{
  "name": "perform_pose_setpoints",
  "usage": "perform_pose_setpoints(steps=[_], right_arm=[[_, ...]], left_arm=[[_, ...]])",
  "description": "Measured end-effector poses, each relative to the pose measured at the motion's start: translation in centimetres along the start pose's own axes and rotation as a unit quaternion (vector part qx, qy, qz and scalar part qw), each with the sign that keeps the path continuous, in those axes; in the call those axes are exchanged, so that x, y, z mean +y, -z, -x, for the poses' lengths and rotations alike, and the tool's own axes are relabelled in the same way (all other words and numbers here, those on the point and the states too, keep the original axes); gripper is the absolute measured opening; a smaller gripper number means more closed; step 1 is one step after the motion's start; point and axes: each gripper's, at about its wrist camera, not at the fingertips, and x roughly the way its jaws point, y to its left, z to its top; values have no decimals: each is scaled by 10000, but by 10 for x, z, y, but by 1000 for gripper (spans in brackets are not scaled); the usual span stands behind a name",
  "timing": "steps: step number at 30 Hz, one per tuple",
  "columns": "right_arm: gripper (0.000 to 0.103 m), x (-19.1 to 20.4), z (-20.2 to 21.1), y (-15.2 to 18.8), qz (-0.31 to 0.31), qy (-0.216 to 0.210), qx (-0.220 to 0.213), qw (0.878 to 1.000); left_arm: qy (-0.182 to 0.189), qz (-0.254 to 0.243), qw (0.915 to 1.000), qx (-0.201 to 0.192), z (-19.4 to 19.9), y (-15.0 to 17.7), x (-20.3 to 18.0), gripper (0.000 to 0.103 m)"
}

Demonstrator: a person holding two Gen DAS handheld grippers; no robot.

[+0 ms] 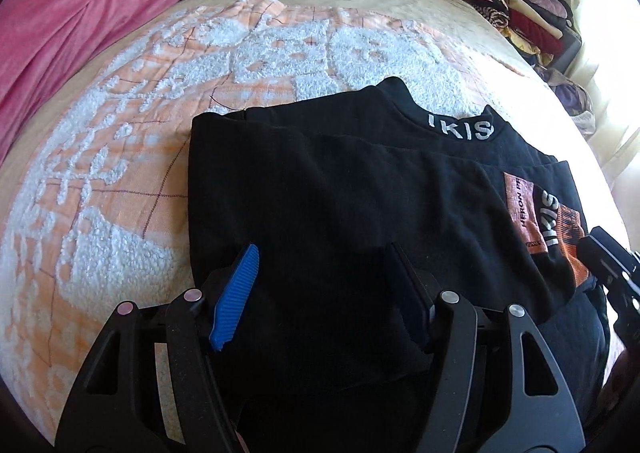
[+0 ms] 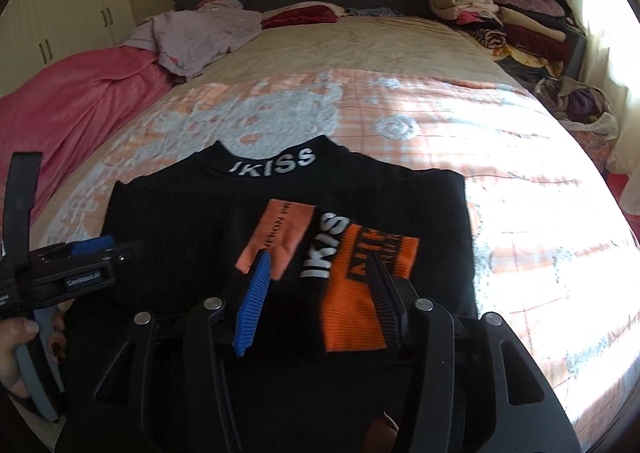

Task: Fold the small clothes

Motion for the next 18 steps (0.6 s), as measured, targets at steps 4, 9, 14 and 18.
perform_pose_setpoints(steps=[4,9,14,18], right_arm=[[52,28,-14,1,378,-187,261,9988],[52,18,-36,13,283,169,709,9969],[52,10,-34,16,44,28,692,9976],[53,8,-27,14,-175,-102,637,9978]], left_arm=[[94,42,9999,23,1,1,4,59],[131,28,9999,30,2,2,3,59],[159,21,9999,36,3,2,3,59],[186,39,9998,36,4,1,4,59]])
